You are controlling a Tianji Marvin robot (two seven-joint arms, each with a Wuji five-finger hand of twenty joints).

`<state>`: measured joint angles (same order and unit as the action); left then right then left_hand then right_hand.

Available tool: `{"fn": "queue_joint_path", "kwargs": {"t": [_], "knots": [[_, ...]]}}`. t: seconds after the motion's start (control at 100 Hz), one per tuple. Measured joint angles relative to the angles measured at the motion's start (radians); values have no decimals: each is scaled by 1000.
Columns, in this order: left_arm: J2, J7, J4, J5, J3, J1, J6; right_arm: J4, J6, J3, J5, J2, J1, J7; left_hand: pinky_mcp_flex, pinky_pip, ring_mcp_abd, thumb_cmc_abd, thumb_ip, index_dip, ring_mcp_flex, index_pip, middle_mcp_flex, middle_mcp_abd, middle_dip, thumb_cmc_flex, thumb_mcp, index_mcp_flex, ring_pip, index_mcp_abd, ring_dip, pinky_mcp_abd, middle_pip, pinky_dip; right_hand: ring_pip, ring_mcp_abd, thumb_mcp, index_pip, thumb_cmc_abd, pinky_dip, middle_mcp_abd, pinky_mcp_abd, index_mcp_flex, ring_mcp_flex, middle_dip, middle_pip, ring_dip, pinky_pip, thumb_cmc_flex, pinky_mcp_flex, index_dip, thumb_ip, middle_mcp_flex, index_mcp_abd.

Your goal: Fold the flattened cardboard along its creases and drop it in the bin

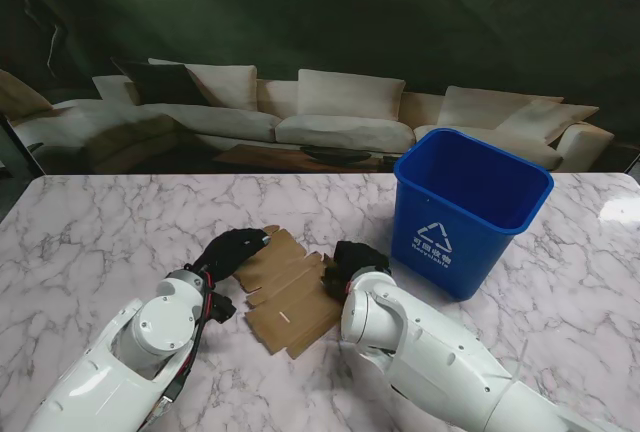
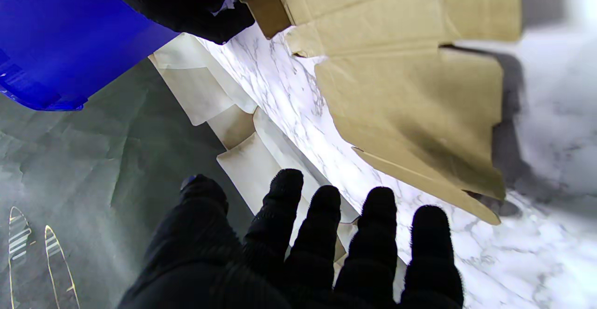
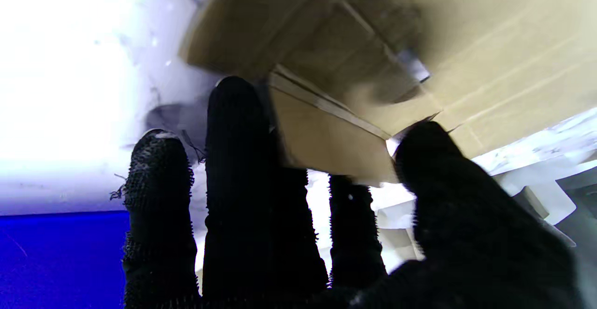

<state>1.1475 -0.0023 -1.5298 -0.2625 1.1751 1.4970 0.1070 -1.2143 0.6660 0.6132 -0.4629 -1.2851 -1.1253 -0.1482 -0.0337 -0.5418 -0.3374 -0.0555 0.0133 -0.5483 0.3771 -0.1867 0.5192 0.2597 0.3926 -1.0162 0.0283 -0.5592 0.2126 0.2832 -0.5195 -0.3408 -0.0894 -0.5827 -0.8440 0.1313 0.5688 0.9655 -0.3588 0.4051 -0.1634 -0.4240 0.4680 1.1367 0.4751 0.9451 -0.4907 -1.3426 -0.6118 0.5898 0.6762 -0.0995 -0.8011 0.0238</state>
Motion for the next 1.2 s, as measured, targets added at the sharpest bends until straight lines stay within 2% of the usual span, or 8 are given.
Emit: {"fn": "queue_joint_path", "kwargs": {"t": [0.08, 0.15, 0.27, 0.46, 0.61, 0.71, 0.94, 1.2], "knots": [[0, 0, 0, -1, 0, 0, 0, -25, -7, 1, -16, 9, -9, 11, 0, 0, 0, 0, 0, 0, 0, 0, 0, 0, 0, 0, 0, 0, 0, 0, 0, 0, 0, 0, 66, 20, -52, -227, 44, -6, -2, -11, -13, -88, -47, -85, -3, 78, 51, -110, -48, 33, 82, -35], [0, -1, 0, -2, 0, 0, -1, -53, -20, 10, -41, 19, -23, 17, 0, 0, 0, 0, 0, 0, 0, 0, 0, 0, 0, 0, 0, 0, 0, 0, 0, 0, 0, 0, 139, 20, -108, -318, 81, -9, 0, -9, -31, -202, -89, -179, -3, 117, 52, -204, -86, 35, 179, -38], [-1, -2, 1, -3, -1, -1, -4, -91, -52, 35, -76, 34, -50, 17, 0, 0, 0, 0, 0, 0, 0, 0, 0, 0, 0, 0, 0, 0, 0, 0, 0, 0, 0, 0, 388, 34, -162, -369, 102, -9, -2, 27, -76, -434, -114, -246, 91, 157, 75, -327, -100, 43, 327, -50], [-1, -2, 4, -7, -1, -2, -10, -171, -143, 101, -154, 72, -112, 18, 0, 0, 0, 0, 0, 0, 0, 0, 0, 0, 0, 0, 0, 0, 0, 0, 0, 0, 0, 0, 532, 42, -204, -420, 143, -17, -9, 64, -126, -649, -149, -305, 181, 260, 75, -483, -114, 43, 454, -63], [-1, 1, 5, -9, 0, -2, -11, -264, -305, 169, -267, 114, -174, 38, 0, 0, 0, 0, 0, 0, 0, 0, 0, 0, 0, 0, 0, 0, 0, 0, 0, 0, 0, 0, 662, 10, -222, -472, 156, -72, 11, 91, -134, -789, -193, -404, 275, 382, 75, -590, -140, 45, 545, -63], [-1, 4, 5, -12, 0, -2, -11, -316, -410, 202, -342, 144, -209, 67, 0, 0, 0, 0, 0, 0, 0, 0, 0, 0, 0, 0, 0, 0, 0, 0, 0, 0, 0, 0, 736, -31, -237, -512, 173, -130, 38, 135, -134, -838, -222, -463, 329, 444, 101, -626, -173, 46, 558, -63], [1, 10, 11, -12, 1, -3, -7, -364, -532, 218, -373, 185, -266, 124, 0, 0, 0, 0, 0, 0, 0, 0, 0, 0, 0, 0, 0, 0, 0, 0, 0, 0, 0, 0, 836, -119, -245, -572, 185, -277, 66, 287, -118, -912, -258, -561, 452, 572, 114, -665, -232, 46, 581, -63], [3, 19, 10, -18, 16, 1, -6, -367, -568, 170, -349, 210, -287, 193, 0, 0, 0, 0, 0, 0, 0, 0, 0, 0, 0, 0, 0, 0, 0, 0, 0, 0, 0, 0, 837, -123, -245, -584, 185, -321, 77, 311, -105, -909, -267, -570, 454, 626, 114, -665, -250, 46, 565, -63]]}}
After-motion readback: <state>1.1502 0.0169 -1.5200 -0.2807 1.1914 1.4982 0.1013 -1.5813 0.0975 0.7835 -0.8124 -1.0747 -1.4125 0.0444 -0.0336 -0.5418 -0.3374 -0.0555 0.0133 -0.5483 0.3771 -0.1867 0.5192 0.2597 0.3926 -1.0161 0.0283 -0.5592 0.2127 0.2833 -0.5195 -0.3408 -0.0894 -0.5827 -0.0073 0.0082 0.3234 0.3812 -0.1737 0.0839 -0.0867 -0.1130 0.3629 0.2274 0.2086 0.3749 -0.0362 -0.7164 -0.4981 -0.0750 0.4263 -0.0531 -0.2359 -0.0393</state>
